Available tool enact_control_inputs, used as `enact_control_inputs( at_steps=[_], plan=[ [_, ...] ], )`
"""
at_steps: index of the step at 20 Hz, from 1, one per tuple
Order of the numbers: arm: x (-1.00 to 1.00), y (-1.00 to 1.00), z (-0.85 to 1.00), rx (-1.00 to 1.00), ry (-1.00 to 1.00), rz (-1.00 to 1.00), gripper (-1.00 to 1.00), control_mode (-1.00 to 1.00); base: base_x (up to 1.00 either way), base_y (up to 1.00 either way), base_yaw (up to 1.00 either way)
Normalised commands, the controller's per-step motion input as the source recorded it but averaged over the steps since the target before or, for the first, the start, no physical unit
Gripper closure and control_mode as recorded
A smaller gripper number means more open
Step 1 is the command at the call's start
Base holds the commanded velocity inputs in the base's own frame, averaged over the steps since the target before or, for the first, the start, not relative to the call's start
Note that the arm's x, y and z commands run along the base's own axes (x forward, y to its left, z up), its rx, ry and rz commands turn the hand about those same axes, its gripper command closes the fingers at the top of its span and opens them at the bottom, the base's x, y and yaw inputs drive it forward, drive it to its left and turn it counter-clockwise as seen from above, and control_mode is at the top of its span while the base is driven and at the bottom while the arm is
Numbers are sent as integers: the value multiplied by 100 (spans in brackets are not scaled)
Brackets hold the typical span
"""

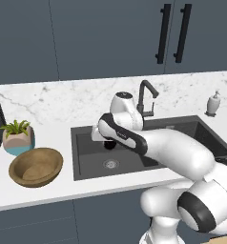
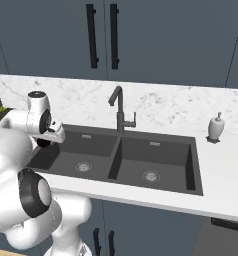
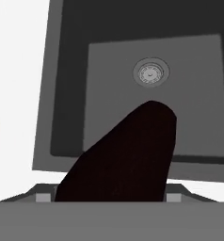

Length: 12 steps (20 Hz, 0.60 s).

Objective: Pick the avocado from the sink and place it in the bowl. Then pick the bowl and place it in the microwave. Then close the microwave door and press the start button.

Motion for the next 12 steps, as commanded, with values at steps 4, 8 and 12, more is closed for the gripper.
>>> enact_control_inputs(
  at_steps=[4, 8, 12],
  plan=[
    [-55, 51, 9, 17, -3, 12, 100, -100, 0, 0, 0],
    [-34, 59, 0, 19, -2, 9, 100, -100, 0, 0, 0],
    [-14, 58, 4, 14, 0, 9, 100, -100, 0, 0, 0]
  ],
)
